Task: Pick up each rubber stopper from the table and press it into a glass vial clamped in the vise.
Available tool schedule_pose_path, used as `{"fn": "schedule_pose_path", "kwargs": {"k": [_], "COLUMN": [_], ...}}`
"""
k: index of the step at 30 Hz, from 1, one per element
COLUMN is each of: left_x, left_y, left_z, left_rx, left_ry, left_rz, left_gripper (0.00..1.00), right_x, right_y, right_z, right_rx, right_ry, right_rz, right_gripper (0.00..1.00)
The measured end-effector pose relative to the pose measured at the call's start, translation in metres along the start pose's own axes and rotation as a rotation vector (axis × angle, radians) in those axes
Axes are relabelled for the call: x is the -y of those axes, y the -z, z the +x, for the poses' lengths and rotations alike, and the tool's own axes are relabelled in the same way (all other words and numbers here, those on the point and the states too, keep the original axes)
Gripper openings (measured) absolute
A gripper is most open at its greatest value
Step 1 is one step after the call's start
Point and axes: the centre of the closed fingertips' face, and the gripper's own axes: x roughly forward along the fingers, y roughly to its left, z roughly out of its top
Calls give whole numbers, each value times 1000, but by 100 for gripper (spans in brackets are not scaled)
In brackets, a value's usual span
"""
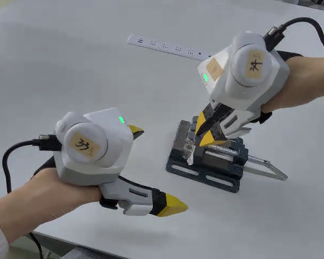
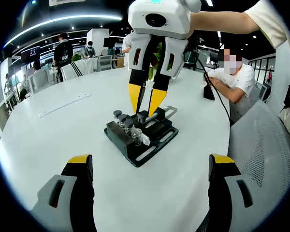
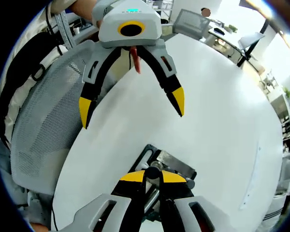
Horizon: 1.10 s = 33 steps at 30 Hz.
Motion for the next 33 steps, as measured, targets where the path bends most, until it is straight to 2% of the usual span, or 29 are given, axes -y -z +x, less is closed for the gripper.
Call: {"fn": "schedule_pose_path", "kwargs": {"k": [12,24,33], "left_x": [-1,1,1], "left_y": [10,14,15], "left_z": [-1,0,0], "left_rx": [-1,3,9], "left_ry": [-1,1,1], "left_rz": [-25,-47,-56], "left_gripper": [99,99,99], "right_x": [3,3,3], "right_y": [9,8,11], "right_z": [13,20,24], "right_rx": [-66,-81,-101], "right_ry": [-19,-37,-48], "right_rz": [-83,-100,-142], "right_gripper": [5,5,5]}}
